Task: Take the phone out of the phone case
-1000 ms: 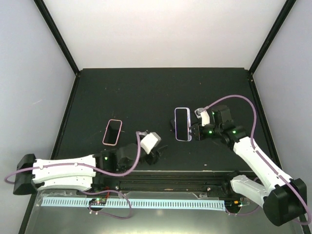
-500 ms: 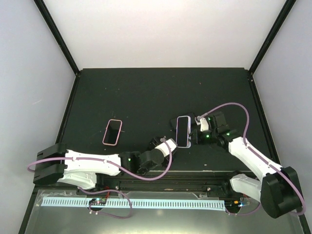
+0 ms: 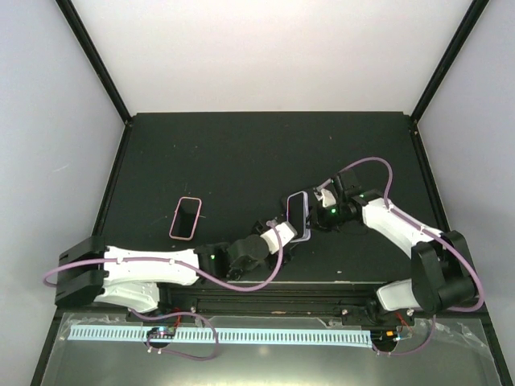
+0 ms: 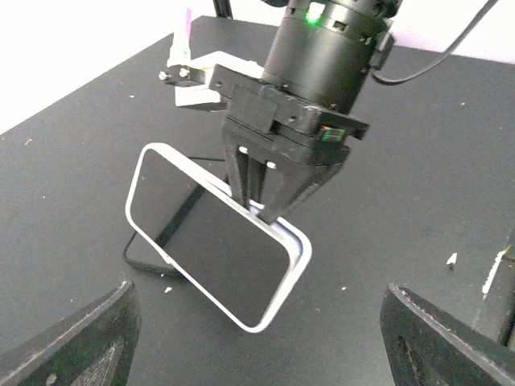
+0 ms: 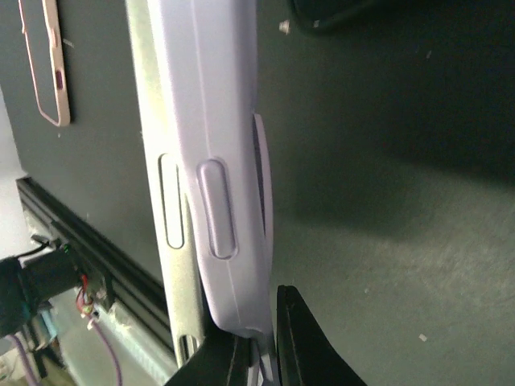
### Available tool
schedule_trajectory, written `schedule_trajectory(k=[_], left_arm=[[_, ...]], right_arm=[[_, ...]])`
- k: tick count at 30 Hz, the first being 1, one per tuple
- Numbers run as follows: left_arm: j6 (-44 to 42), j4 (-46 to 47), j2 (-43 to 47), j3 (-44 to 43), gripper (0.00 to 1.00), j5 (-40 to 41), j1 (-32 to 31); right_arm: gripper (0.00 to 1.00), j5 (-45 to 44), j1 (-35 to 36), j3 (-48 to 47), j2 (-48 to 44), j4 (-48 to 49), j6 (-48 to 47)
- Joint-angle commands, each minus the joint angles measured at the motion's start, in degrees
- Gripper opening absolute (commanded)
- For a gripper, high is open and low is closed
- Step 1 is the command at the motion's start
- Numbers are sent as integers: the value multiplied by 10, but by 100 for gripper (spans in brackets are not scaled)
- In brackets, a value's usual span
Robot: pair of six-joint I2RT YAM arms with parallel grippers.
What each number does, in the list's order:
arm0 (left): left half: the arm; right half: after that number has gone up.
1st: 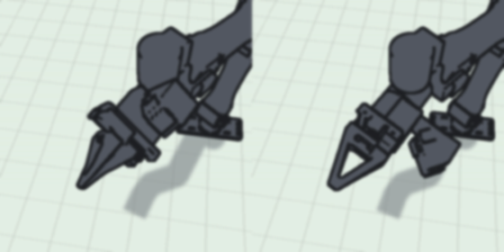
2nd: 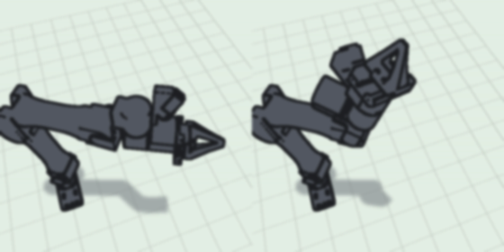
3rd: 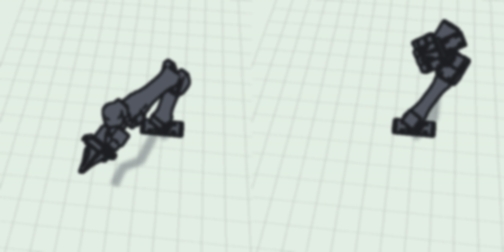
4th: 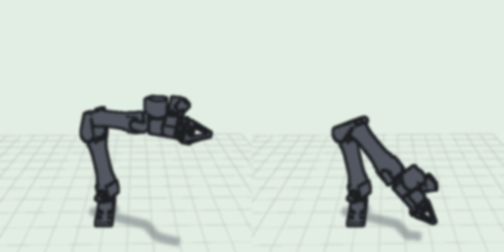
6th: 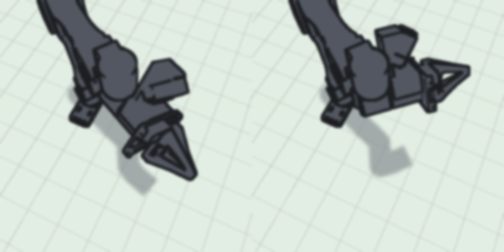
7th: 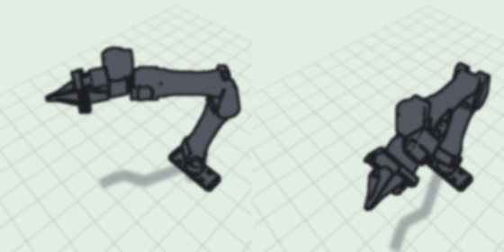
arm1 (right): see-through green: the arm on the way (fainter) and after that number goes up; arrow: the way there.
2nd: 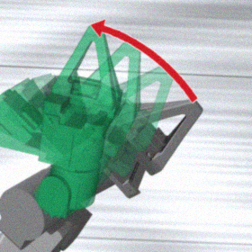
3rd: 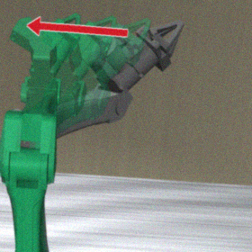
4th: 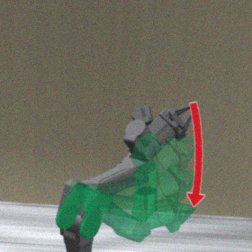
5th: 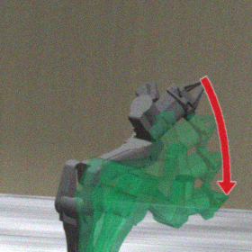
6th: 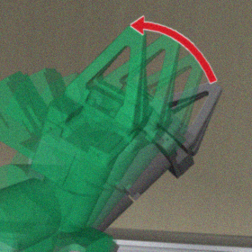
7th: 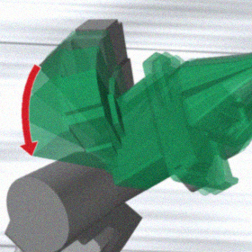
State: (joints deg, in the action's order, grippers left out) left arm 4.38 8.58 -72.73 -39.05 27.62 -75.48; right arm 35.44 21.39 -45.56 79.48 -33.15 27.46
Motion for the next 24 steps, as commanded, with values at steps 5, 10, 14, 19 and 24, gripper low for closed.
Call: schedule_trajectory(k=[5, 10, 14, 19, 24], left_arm=[[13, 15, -87, -40, 81, -42, 40], [28, -20, -129, -73, 74, -75, 39], [22, -44, -160, -105, 72, -82, 39], [12, -59, -187, -125, 69, -73, 40], [8, -70, -201, -135, 70, -71, 40]], right_arm=[[1, 100, -2, 23, 4, 19, 40], [1, 87, -2, 44, -11, 63, 84], [1, 89, -2, 63, -3, 95, 102], [1, 89, -2, 51, 0, 82, 91], [1, 86, -2, 54, -1, 85, 89]])
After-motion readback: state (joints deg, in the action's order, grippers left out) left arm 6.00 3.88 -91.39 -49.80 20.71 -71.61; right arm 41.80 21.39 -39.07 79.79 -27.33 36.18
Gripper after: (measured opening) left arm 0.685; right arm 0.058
